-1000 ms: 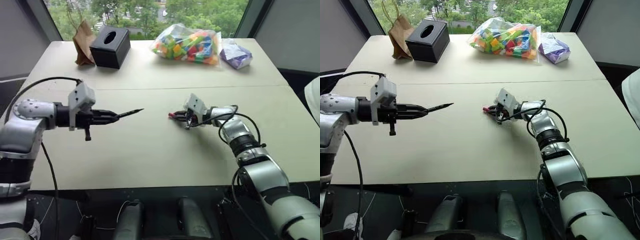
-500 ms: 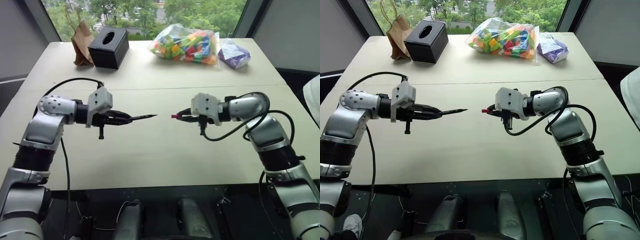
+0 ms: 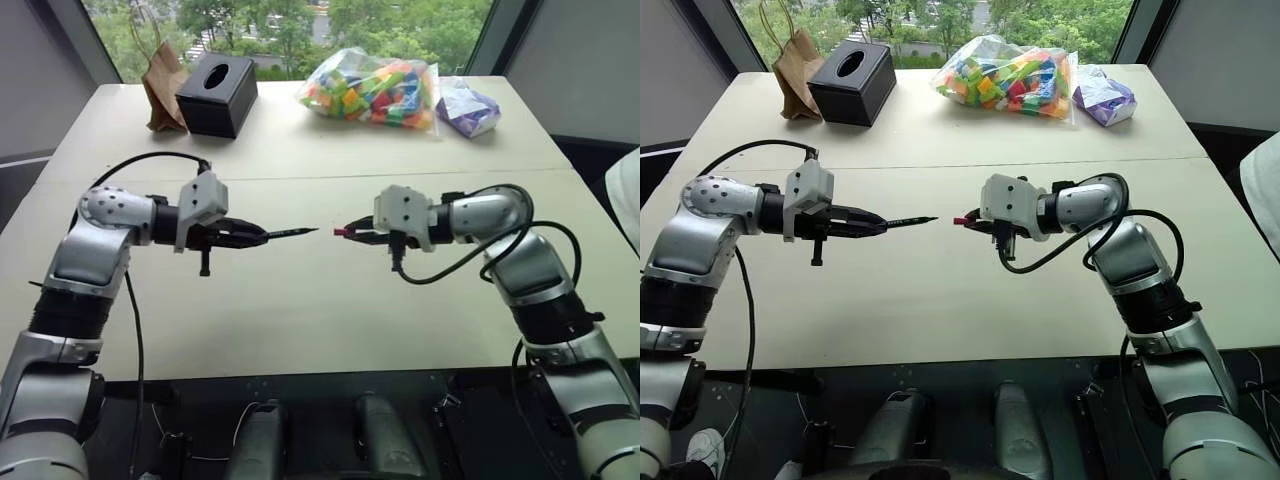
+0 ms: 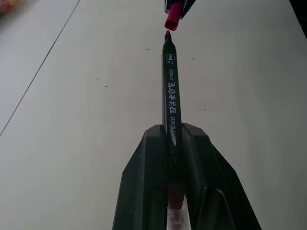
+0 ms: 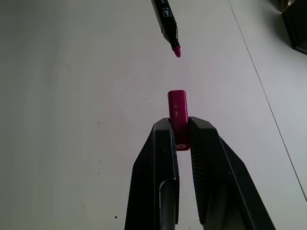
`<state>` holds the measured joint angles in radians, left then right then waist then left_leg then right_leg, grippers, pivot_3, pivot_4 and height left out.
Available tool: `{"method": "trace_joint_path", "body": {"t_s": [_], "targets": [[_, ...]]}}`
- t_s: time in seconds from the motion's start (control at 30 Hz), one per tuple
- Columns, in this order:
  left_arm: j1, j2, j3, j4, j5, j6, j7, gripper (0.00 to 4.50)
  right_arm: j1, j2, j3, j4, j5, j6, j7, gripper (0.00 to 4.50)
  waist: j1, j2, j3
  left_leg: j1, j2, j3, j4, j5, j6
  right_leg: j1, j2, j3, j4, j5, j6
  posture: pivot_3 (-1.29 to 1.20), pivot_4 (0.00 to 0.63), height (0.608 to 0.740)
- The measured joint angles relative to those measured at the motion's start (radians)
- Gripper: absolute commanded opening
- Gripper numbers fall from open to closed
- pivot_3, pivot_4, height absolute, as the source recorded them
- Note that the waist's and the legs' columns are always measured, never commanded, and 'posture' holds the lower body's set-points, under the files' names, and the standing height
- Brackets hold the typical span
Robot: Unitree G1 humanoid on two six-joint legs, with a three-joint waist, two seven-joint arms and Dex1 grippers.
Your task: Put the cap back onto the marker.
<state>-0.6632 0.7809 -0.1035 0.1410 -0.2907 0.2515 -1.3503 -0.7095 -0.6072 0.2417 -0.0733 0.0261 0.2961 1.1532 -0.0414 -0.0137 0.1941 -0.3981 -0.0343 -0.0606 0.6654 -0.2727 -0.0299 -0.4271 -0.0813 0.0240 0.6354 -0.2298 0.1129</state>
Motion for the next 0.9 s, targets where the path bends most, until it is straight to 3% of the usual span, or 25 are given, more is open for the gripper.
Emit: {"method": "trace_joint_path", "body": {"t_s": [0.9], "targets": [[0.000,-0.009,0.000,-0.008,-0.002,0.023,0.007,0.00,-0.033,0.024,0.020,-0.006,0.024,0.003,-0.018,0.04,0.000,0.000,0.000,0.000,0.000,0.000,0.000,0.000,0.000,0.000,0.000,0.000,0.000,0.000,0.000,0.00,0.150,0.740]]}}
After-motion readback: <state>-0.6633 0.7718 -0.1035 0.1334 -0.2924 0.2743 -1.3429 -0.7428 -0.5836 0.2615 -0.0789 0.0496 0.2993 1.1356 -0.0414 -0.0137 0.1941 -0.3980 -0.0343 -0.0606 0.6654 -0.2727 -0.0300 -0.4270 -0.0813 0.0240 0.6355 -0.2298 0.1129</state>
